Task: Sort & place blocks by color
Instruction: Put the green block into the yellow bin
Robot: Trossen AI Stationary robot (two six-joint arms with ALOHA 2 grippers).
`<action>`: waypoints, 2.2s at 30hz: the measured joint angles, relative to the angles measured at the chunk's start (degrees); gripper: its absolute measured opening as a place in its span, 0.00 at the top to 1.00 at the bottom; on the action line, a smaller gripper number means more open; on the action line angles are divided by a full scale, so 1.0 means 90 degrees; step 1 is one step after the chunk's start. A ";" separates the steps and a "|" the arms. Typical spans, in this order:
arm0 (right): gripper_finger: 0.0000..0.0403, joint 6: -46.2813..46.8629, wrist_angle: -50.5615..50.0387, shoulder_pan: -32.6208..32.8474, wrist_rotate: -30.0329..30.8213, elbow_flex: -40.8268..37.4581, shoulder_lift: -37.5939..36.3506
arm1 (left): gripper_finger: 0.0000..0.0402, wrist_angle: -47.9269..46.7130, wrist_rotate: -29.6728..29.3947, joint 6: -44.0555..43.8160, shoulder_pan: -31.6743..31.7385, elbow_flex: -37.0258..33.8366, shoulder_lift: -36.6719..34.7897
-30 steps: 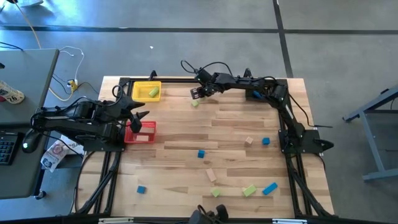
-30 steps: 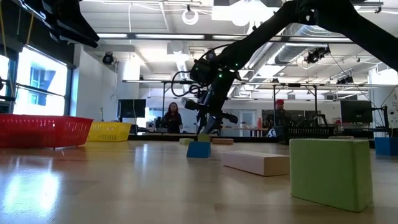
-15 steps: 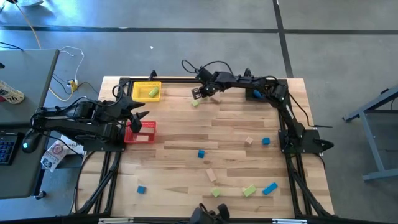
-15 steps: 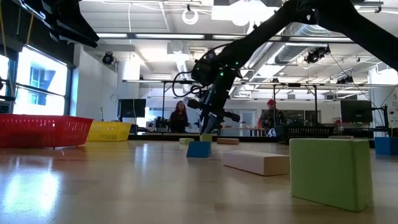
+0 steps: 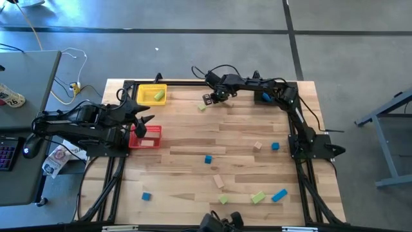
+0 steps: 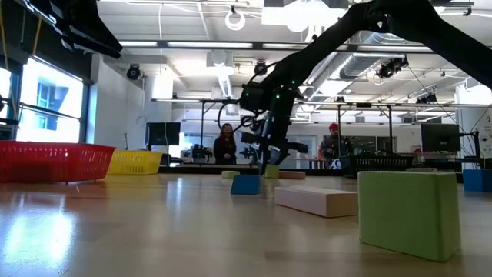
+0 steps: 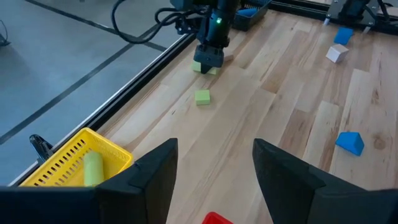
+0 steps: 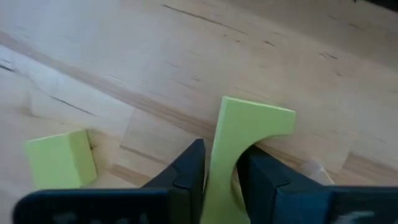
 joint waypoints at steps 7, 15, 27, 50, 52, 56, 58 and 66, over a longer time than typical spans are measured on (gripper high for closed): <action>0.93 -0.0506 0.0009 0.0085 -0.0031 0.0012 -0.0041 | 0.51 0.0000 0.0000 -0.0035 0.0000 0.0000 -0.0002; 0.93 -0.1309 0.0046 0.0620 -0.0367 0.0280 -0.0251 | 0.51 0.0055 0.0000 -0.0052 -0.0002 0.0000 0.0018; 0.92 -0.3062 0.0012 0.1846 -0.0738 0.1502 -0.0415 | 0.51 0.0265 0.0002 -0.0734 0.0000 -0.0002 0.0262; 0.92 -0.6496 0.0601 0.3384 0.2360 0.2336 -0.0415 | 0.51 0.1660 0.0330 -0.2740 -0.0002 -0.0002 0.1176; 0.92 -0.6597 0.0630 0.3422 0.2635 0.2336 -0.0415 | 0.51 0.1780 0.0330 -0.2739 -0.0002 -0.0002 0.1292; 0.92 -0.6692 0.0639 0.3468 0.2906 0.2338 -0.0415 | 0.51 0.2004 0.0330 -0.2722 0.0000 -0.0002 0.1473; 0.92 -0.6693 0.0645 0.3478 0.2921 0.2339 -0.0415 | 0.51 0.2063 0.0325 -0.2722 0.0000 -0.0002 0.1549; 0.92 -0.6952 0.0775 0.3593 0.2927 0.2339 -0.0415 | 0.51 0.2504 0.0174 -0.2487 0.0000 -0.0002 0.1854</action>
